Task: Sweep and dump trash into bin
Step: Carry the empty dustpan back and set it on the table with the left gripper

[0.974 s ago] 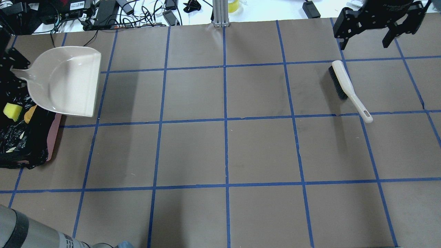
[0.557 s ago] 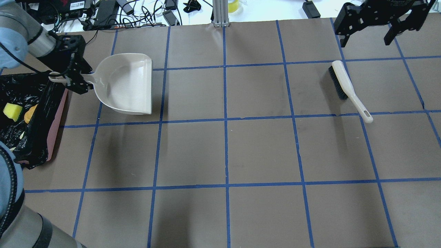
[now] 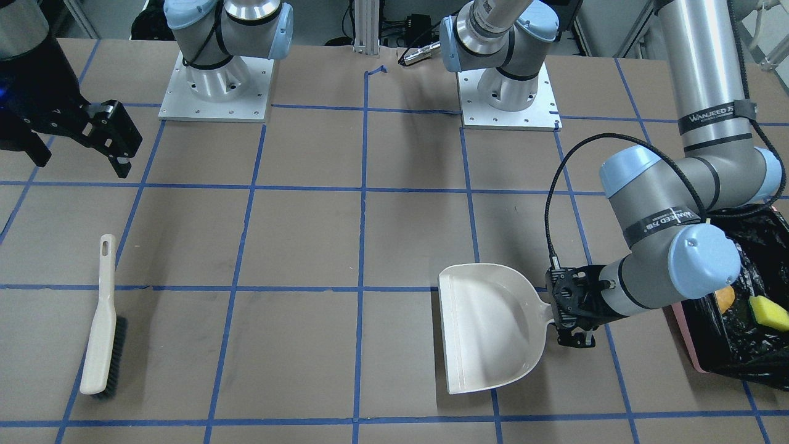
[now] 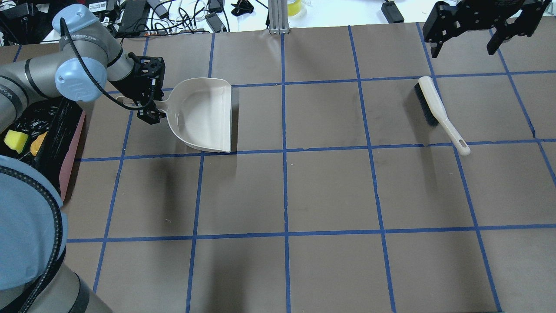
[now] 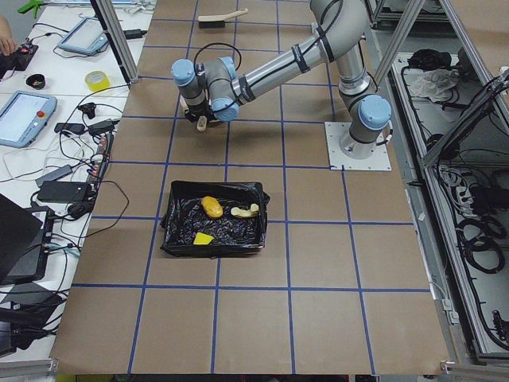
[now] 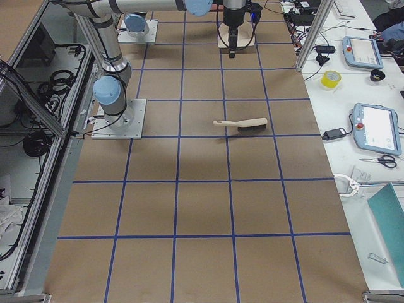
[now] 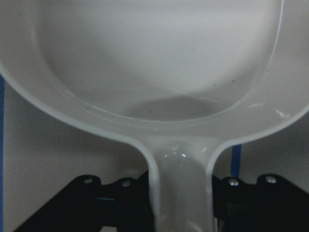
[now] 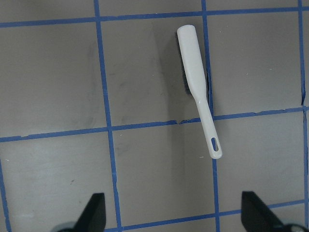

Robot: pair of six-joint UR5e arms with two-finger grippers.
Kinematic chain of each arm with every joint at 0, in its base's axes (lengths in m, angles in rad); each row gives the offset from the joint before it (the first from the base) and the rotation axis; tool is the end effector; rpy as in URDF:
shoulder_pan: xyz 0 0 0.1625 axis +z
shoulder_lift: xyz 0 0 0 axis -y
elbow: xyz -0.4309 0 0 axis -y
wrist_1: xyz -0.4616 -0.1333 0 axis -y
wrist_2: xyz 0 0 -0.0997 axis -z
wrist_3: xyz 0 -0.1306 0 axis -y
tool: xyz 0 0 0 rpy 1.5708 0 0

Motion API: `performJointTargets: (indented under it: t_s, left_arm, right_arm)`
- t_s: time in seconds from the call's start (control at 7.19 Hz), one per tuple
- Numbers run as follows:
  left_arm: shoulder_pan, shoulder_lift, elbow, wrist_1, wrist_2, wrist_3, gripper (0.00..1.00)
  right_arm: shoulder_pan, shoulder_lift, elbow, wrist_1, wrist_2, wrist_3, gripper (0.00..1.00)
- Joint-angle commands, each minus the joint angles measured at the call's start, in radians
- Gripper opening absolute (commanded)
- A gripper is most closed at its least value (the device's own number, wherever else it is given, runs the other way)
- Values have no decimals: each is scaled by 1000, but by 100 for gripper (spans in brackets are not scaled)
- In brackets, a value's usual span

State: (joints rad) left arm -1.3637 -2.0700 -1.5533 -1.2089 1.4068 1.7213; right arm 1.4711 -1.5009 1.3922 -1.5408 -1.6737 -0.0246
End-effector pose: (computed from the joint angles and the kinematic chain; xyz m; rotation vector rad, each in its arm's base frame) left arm -0.0076 -0.7158 0.1871 -2.0144 -2.1529 0.0983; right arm 0.0597 -0.6075 0.5208 -0.1200 -3.0297 0.1095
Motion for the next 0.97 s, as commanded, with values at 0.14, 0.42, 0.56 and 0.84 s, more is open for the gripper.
performJointTargets:
  t_s: [0.14, 0.42, 0.56, 0.84]
  left_arm:
    - [-8, -91, 87, 61, 20, 52, 0]
    - [-6, -105, 73, 60, 17, 44, 0]
    - [-6, -104, 56, 61, 11, 35, 5]
    - [-6, -96, 48, 61, 11, 29, 57]
  right_arm:
    - [0, -1, 11, -16, 2, 0, 100]
    - [0, 7, 10, -19, 2, 0, 100]
    - [0, 5, 10, -21, 2, 0, 100]
    - [0, 7, 13, -33, 0, 0, 100]
